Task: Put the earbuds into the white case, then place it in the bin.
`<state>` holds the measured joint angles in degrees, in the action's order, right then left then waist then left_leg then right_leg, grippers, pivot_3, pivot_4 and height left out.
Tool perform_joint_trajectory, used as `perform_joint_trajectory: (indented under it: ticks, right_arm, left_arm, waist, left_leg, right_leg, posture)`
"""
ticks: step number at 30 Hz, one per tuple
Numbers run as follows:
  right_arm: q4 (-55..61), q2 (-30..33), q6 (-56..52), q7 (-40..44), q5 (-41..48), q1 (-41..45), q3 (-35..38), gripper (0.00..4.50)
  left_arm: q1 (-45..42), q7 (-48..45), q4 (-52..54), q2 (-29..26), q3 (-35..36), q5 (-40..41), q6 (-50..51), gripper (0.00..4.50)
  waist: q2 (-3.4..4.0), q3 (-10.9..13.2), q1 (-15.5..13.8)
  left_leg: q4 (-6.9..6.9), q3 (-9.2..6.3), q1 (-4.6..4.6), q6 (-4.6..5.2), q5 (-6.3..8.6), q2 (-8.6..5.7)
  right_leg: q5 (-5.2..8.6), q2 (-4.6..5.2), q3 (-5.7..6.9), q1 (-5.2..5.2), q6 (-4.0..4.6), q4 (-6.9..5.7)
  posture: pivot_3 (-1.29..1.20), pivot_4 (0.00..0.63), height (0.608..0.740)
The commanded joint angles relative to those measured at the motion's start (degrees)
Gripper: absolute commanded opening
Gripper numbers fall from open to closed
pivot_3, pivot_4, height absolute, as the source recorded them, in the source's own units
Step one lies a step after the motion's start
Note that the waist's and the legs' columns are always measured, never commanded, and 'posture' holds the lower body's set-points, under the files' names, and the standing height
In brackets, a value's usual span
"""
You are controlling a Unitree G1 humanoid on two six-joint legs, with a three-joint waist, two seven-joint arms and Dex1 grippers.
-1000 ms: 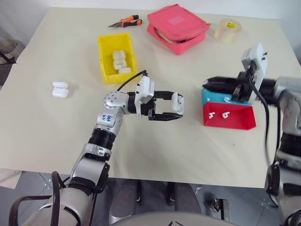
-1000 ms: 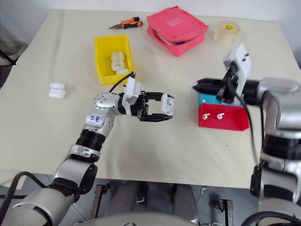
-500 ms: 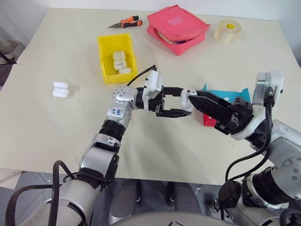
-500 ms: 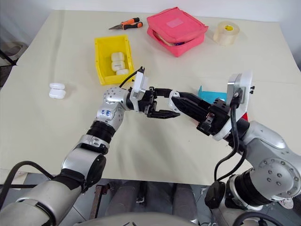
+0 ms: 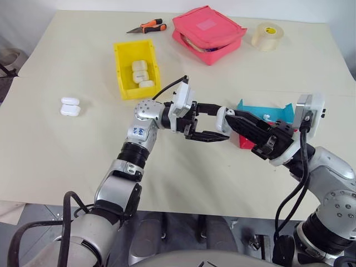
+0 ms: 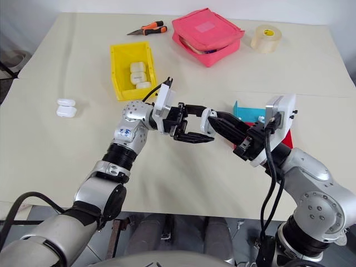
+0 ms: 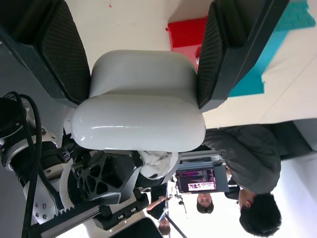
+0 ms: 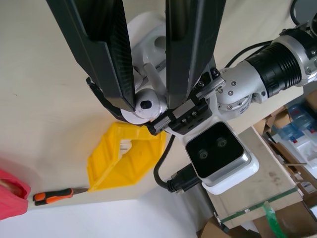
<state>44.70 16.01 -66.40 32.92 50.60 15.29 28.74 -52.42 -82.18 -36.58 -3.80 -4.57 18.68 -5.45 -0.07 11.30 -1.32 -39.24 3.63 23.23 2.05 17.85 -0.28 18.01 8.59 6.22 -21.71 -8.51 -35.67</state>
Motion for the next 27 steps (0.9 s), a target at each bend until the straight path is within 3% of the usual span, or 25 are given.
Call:
perform_joint_trajectory:
  ticks: [1, 18, 27]
  right_arm:
    - [0.8, 1.6, 4.5, -0.6, 1.4, -2.4, -2.4, 0.51]
    - [-4.2, 11.2, 19.4, 0.6, -2.5, -10.6, -13.0, 0.51]
    - [-10.7, 19.2, 24.4, 7.2, -4.3, -9.8, -16.5, 0.51]
  left_arm:
    - [0.3, 0.7, 3.6, 0.2, -0.1, 1.3, 1.2, 2.81]
    - [-1.5, 2.7, 4.0, 0.6, 0.8, 2.3, 3.9, 2.81]
    - [-0.8, 0.8, 6.0, 0.3, 0.8, 3.5, 5.3, 2.81]
  waist:
    - [0.00, 0.0, 0.0]
    - [0.00, 0.0, 0.0]
    - [0.00, 0.0, 0.0]
  left_leg:
    - [0.00, 0.00, 0.00, 0.01, 0.00, -0.01]
    - [0.00, 0.01, 0.00, 0.02, 0.00, 0.00]
    - [0.00, 0.01, 0.00, 0.02, 0.00, 0.01]
  right_leg:
    - [0.00, 0.01, -0.01, 0.01, 0.00, 0.01]
    - [0.00, 0.00, 0.01, 0.02, 0.00, 0.04]
    - [0.00, 0.00, 0.02, 0.04, 0.00, 0.07]
  posture:
    - [0.00, 0.150, 0.740]
    - [0.00, 0.150, 0.740]
    - [0.00, 0.150, 0.740]
